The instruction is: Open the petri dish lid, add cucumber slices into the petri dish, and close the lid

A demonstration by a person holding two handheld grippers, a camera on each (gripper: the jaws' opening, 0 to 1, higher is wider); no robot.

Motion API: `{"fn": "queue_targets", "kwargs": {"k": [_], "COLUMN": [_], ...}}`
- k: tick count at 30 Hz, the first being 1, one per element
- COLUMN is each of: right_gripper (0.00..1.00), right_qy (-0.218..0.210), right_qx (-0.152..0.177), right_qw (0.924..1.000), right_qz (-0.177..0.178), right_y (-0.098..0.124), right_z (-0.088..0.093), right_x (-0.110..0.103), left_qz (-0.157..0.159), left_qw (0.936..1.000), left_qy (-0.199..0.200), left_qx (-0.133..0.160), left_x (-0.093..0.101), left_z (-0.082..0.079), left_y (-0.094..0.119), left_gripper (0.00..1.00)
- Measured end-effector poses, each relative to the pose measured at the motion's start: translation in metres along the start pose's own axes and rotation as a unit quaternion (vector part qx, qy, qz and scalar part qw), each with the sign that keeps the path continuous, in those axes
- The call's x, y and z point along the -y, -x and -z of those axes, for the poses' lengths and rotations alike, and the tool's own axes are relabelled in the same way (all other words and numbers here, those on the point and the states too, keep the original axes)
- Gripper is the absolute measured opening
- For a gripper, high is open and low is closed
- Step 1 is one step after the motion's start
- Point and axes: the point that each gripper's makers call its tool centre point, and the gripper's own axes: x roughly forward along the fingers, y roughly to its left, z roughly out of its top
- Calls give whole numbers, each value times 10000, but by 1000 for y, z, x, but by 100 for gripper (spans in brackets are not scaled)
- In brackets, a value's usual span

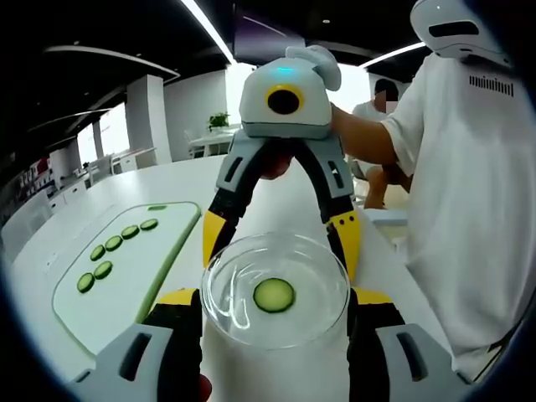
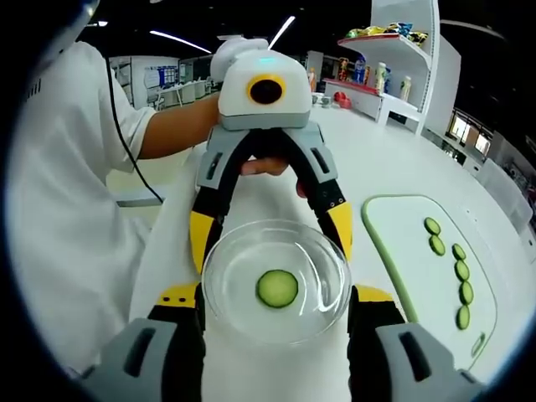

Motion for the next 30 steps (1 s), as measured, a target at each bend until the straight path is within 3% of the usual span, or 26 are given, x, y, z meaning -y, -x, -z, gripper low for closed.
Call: {"fn": "queue_targets", "kwargs": {"k": [30], "right_gripper": [69], "right_qy": [-123], "right_qx": [71], "right_qw": [9999], "right_qz": [-84], "right_y": [-5], "right_z": [6], "right_x": [-1], "left_qz": [6], "left_qw": [9998], "left_qy": [180], "left_qx": [101], "left_x": [0], "left_z": [6], "left_y": [-2], "left_gripper": [70]}}
